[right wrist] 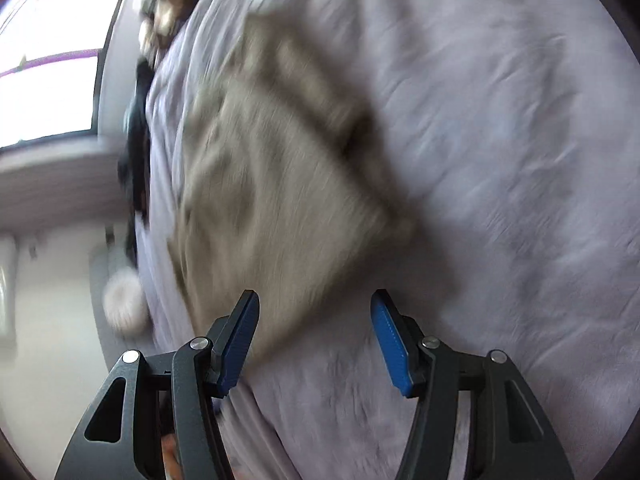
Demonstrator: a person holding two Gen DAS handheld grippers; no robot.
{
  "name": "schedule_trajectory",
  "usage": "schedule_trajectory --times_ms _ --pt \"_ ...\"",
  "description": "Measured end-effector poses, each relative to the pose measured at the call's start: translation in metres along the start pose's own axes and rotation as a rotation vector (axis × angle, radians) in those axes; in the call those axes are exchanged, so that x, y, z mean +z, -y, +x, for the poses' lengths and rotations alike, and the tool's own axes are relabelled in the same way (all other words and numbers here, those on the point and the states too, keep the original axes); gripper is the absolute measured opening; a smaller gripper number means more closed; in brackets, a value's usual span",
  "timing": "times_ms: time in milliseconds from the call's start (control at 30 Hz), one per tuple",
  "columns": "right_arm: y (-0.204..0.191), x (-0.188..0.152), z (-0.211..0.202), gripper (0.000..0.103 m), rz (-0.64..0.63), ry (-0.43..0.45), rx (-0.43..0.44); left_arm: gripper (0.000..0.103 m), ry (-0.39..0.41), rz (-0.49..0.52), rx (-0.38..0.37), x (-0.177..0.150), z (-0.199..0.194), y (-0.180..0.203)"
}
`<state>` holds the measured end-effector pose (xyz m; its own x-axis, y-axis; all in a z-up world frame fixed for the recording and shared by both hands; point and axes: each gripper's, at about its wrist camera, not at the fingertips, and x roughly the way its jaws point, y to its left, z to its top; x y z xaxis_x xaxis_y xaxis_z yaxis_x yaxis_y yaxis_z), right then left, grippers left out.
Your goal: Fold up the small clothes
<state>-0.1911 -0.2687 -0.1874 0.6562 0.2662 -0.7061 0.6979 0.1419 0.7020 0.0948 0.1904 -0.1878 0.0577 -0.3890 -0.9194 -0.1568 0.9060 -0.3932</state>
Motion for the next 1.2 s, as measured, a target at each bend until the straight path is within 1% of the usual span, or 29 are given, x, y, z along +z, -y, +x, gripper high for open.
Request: schedule_trajectory --times_ms 33,67,100,133,167,200,233,300,367,433,467,500,533,567,600,667,700,767,800,900,967,1067,1100,1200 --pt "0.003 0.005 0.000 0.062 0.035 0.021 0.025 0.092 0.009 -0.018 -0.010 0.000 -0.001 -0.001" --pt "0.005 0.009 0.003 0.062 0.073 0.031 0.055 0.080 0.016 -0.026 -0.016 0.001 0.000 0.000" --pt "0.005 0.012 0.006 0.056 0.094 0.031 0.065 0.067 0.028 -0.023 -0.011 0.000 0.001 0.002" --pt "0.003 0.015 0.011 0.024 0.097 0.020 0.057 0.037 0.026 -0.009 -0.010 0.000 0.002 0.004" --pt "-0.008 0.018 0.016 0.007 0.070 -0.003 0.024 0.018 0.022 0.005 -0.023 0.003 0.003 0.008" --pt "-0.018 0.020 0.015 0.008 0.021 -0.011 -0.016 0.018 0.029 0.030 -0.035 0.003 0.000 0.013" --pt "-0.030 0.020 0.013 0.008 -0.038 -0.015 -0.039 0.018 0.061 0.080 -0.030 0.002 -0.009 0.020" --pt "-0.053 0.020 0.003 0.008 -0.157 -0.025 -0.062 0.018 0.122 0.187 -0.014 -0.006 -0.028 0.032" --pt "-0.066 0.018 -0.005 0.008 -0.244 -0.030 -0.096 0.016 0.144 0.249 0.007 -0.014 -0.037 0.033" --pt "-0.066 0.019 -0.001 0.008 -0.283 -0.046 -0.148 0.010 0.126 0.263 0.042 -0.016 -0.031 0.024" --pt "-0.061 0.020 0.002 0.008 -0.289 -0.055 -0.172 0.010 0.109 0.255 0.059 -0.016 -0.024 0.017" --pt "-0.054 0.021 0.008 0.008 -0.299 -0.067 -0.205 0.010 0.091 0.235 0.057 -0.016 -0.014 0.006" --pt "-0.046 0.021 0.017 0.008 -0.313 -0.083 -0.248 0.010 0.088 0.226 0.047 -0.017 -0.010 -0.002" --pt "-0.039 0.021 0.022 0.008 -0.316 -0.095 -0.269 0.010 0.091 0.226 0.041 -0.018 -0.008 -0.005" --pt "-0.033 0.021 0.026 0.009 -0.306 -0.103 -0.274 0.010 0.093 0.232 0.036 -0.019 -0.008 -0.008" --pt "-0.027 0.023 0.025 0.009 -0.275 -0.097 -0.255 0.011 0.096 0.253 0.043 -0.021 -0.014 -0.009" --pt "-0.028 0.023 0.021 0.009 -0.268 -0.093 -0.259 0.011 0.104 0.276 0.065 -0.021 -0.019 -0.007" --pt "-0.032 0.020 0.013 0.011 -0.268 -0.098 -0.295 0.011 0.128 0.321 0.143 -0.025 -0.031 -0.005" --pt "-0.024 0.018 0.004 0.012 -0.270 -0.099 -0.303 0.011 0.126 0.342 0.161 -0.026 -0.037 -0.006" --pt "-0.032 0.008 -0.015 0.015 -0.299 -0.079 -0.333 0.011 0.127 0.350 0.133 -0.027 -0.054 -0.010" --pt "-0.047 -0.001 -0.027 0.015 -0.362 -0.052 -0.342 0.011 0.141 0.378 0.126 -0.026 -0.062 -0.002" --pt "-0.075 -0.009 -0.025 0.015 -0.474 -0.032 -0.351 0.011 0.159 0.429 0.114 -0.024 -0.063 0.020" --pt "-0.081 -0.009 -0.023 0.015 -0.493 -0.032 -0.350 0.011 0.160 0.441 0.107 -0.022 -0.060 0.029" --pt "-0.100 -0.014 -0.013 0.015 -0.570 -0.032 -0.350 0.011 0.158 0.456 0.100 -0.014 -0.049 0.053"
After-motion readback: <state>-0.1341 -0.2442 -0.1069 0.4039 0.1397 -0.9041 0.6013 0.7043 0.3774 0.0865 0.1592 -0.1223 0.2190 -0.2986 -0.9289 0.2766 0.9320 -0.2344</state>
